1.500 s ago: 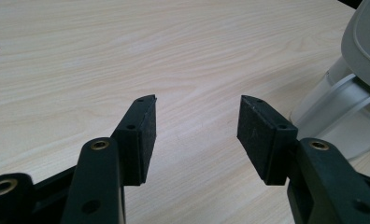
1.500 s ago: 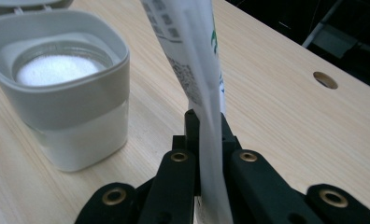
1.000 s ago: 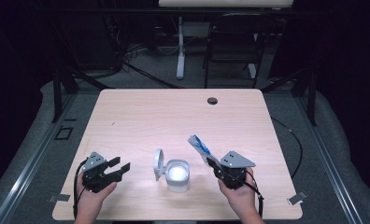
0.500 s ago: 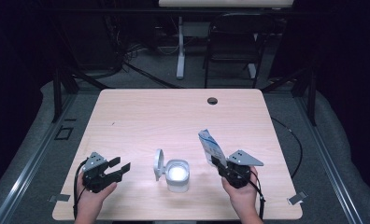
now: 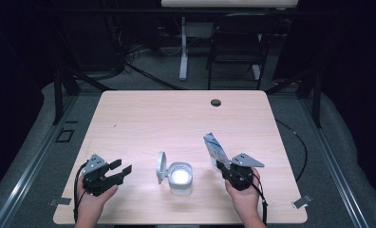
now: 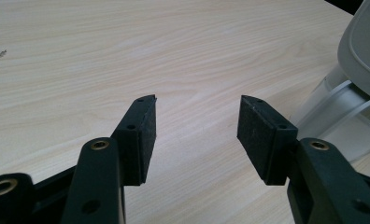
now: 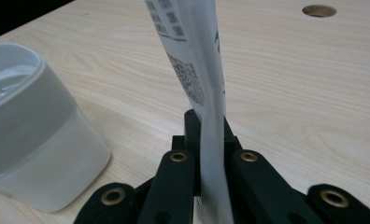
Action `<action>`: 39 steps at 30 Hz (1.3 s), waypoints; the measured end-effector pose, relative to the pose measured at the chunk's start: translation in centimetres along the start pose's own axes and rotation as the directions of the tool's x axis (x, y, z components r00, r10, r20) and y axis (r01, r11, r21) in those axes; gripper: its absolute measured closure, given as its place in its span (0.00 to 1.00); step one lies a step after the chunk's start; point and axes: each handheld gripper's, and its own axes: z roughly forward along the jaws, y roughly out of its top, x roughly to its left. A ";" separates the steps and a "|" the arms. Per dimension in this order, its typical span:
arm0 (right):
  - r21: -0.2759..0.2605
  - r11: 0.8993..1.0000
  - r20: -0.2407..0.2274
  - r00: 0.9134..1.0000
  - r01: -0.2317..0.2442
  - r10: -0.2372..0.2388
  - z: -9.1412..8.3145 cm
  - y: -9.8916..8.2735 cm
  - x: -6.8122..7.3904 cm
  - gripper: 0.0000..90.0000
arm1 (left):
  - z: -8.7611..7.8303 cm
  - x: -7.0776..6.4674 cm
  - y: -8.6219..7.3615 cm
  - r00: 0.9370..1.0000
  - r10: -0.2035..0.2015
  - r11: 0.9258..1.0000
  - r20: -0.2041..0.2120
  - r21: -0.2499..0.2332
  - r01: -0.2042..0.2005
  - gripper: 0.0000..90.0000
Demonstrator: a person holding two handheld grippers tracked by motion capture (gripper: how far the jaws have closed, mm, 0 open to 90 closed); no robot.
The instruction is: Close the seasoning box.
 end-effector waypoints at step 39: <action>0.005 0.999 0.066 0.997 -0.047 0.047 0.9 -2.2 -1.9 0.76 | 0.2 0.0 -0.1 1.000 0.002 1.000 -0.003 0.008 -0.002 0.53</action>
